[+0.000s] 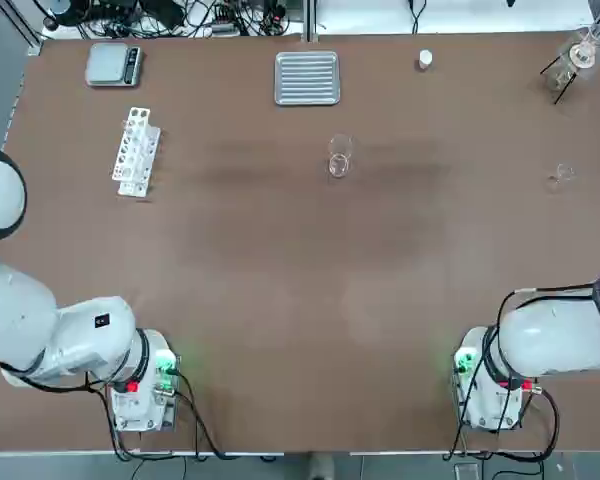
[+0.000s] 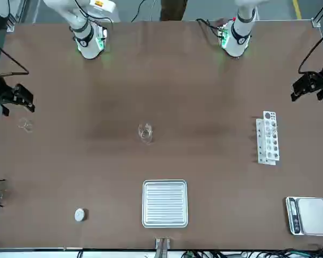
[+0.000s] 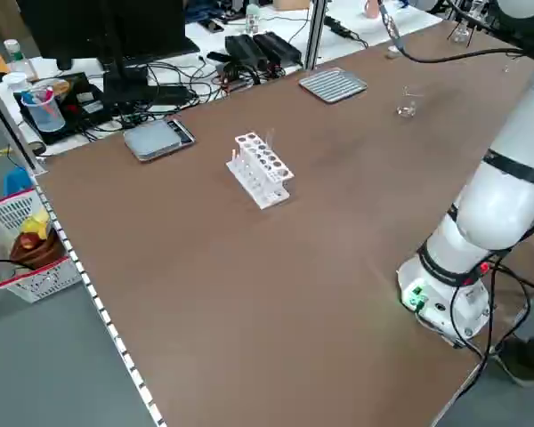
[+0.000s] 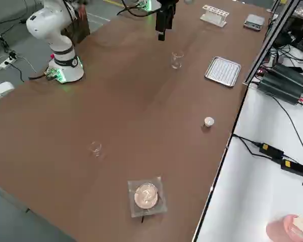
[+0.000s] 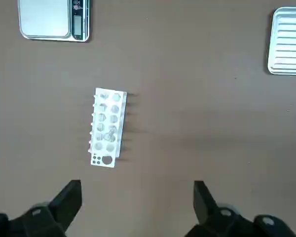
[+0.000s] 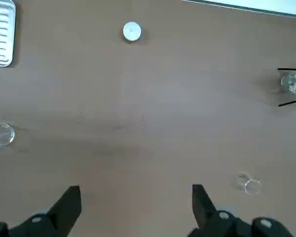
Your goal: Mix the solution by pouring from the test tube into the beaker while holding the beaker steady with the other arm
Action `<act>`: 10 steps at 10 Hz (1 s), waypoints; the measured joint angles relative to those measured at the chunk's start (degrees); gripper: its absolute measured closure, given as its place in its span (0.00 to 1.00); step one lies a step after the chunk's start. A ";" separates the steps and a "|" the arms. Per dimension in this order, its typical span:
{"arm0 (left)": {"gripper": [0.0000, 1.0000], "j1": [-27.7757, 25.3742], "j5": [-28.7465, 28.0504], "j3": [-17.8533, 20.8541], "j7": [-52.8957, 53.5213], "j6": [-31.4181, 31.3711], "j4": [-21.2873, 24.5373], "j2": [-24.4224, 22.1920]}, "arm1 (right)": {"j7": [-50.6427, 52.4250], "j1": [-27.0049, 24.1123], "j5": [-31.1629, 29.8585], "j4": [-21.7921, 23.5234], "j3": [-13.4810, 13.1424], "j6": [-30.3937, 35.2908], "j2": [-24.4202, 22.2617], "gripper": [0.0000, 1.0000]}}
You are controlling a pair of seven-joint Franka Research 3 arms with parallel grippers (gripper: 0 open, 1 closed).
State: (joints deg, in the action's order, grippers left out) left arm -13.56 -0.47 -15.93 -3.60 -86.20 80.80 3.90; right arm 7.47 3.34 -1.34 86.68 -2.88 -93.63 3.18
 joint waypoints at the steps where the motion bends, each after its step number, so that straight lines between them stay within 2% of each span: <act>1: 0.00 -0.01 0.00 0.03 0.00 -0.02 -0.11 -0.01 | 0.00 0.00 0.00 0.00 0.00 0.00 0.00 0.00; 4: 0.00 -0.10 0.00 0.36 1.40 -0.02 -1.26 -0.03 | 0.00 0.00 0.00 0.00 0.00 0.00 0.00 0.00; 7: 0.00 -1.51 0.00 2.84 15.41 -0.02 -1.44 -0.04 | 0.00 0.01 0.00 0.00 0.06 0.16 0.00 0.00; 10: 0.00 -5.71 0.88 4.37 31.45 0.27 -1.37 0.34 | 0.70 0.12 0.00 0.04 0.34 1.25 0.00 0.00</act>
State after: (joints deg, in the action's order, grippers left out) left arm -19.27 0.41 -11.57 27.85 -85.93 79.43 4.24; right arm 8.17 3.45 -1.34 86.72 -2.54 -92.37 3.18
